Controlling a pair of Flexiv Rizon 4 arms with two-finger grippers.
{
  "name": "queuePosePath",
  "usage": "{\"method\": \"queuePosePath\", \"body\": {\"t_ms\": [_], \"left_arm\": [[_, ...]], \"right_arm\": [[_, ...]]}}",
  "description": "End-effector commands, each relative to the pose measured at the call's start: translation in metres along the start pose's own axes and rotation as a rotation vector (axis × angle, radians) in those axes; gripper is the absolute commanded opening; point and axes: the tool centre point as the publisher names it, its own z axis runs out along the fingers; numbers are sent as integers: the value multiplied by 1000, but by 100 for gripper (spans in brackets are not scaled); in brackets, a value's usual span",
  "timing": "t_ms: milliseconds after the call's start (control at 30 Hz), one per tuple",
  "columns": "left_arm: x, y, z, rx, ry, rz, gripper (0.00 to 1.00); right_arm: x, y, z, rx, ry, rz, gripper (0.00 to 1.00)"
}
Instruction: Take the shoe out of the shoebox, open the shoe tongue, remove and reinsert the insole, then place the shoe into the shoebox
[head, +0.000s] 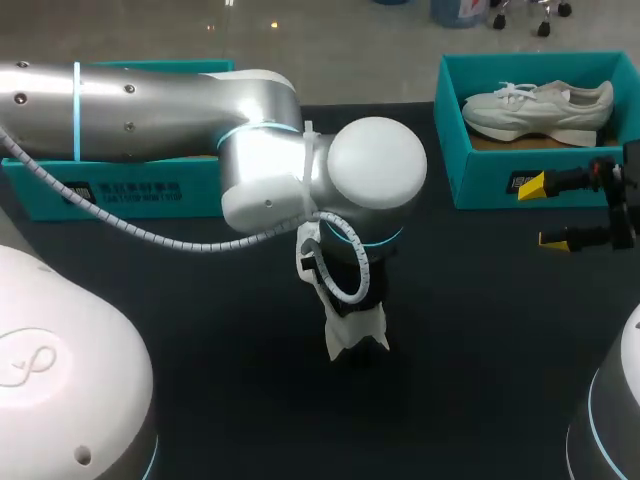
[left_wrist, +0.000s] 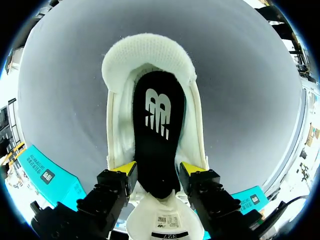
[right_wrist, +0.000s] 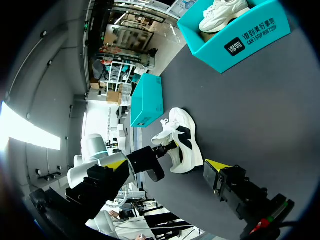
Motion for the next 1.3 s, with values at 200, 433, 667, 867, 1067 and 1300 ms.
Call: {"method": "queuePosePath", "body": {"t_ms": [200,433,667,867,1067,1300], "left_arm": [[13,1,-14,-16,-4,-6,100],[17,9,-17,-14,5,-16,100],[16,25,-23,-16,2,-24,100],[14,35,-24,-24,14,-30,100],[17,49,-38,-49,1,-43,100],[26,83,-59,-119,-1,-86,100]], "right_arm": [[0,0,0,0,-4,1,100],[0,0,0,0,-4,1,100],[0,0,0,0,-4,1,100],[0,0,0,0,-4,1,100],[0,0,0,0,-4,1,100],[0,0,0,0,-4,1,100]]}}
